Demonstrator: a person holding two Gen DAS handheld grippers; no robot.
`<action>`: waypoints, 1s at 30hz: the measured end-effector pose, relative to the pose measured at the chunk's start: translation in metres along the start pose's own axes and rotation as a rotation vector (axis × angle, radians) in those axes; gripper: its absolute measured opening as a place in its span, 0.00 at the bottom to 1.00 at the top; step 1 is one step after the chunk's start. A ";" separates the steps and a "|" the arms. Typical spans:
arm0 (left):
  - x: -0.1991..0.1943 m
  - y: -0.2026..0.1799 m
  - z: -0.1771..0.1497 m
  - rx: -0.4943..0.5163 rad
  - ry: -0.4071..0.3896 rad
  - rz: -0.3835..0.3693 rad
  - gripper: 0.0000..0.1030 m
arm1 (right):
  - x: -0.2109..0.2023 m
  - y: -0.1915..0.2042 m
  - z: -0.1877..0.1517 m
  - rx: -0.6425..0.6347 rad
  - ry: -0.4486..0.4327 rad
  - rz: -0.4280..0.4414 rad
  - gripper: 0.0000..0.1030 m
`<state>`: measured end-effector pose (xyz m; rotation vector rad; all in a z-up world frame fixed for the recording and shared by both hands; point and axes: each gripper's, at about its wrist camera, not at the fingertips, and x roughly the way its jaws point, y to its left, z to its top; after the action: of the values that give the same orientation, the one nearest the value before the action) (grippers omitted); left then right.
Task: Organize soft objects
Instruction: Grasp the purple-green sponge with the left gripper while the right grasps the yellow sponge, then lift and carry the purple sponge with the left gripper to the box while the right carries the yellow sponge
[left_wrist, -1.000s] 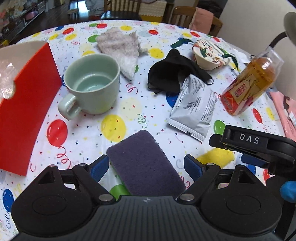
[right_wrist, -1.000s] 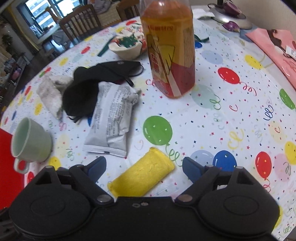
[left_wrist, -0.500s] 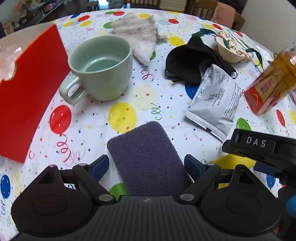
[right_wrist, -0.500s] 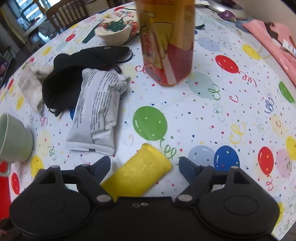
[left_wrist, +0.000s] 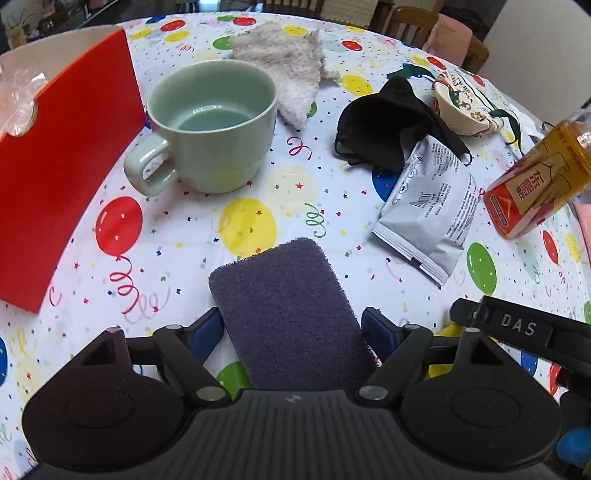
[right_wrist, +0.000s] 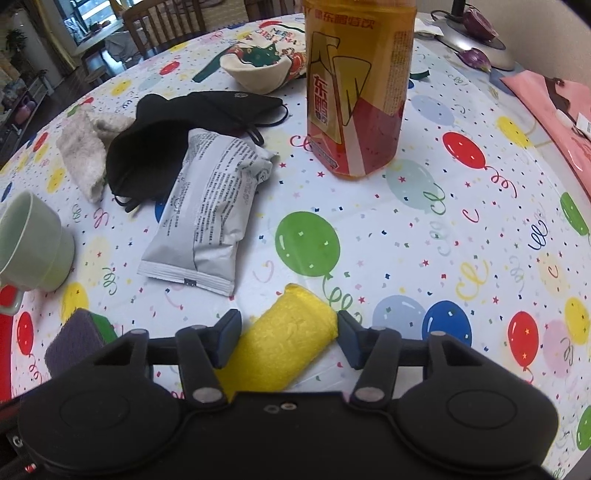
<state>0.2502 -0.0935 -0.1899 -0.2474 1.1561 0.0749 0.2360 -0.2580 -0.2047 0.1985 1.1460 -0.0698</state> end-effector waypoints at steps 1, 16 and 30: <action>-0.001 0.001 0.000 0.006 -0.003 -0.002 0.79 | -0.001 -0.001 -0.001 -0.007 -0.007 0.004 0.49; -0.024 0.029 -0.005 0.136 -0.075 -0.054 0.78 | -0.022 -0.013 -0.011 -0.108 -0.074 0.125 0.17; -0.030 0.044 -0.006 0.110 -0.079 -0.089 0.78 | -0.015 -0.011 -0.012 0.063 0.036 0.069 0.59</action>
<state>0.2243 -0.0505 -0.1713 -0.1967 1.0658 -0.0572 0.2171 -0.2669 -0.1977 0.2966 1.1726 -0.0414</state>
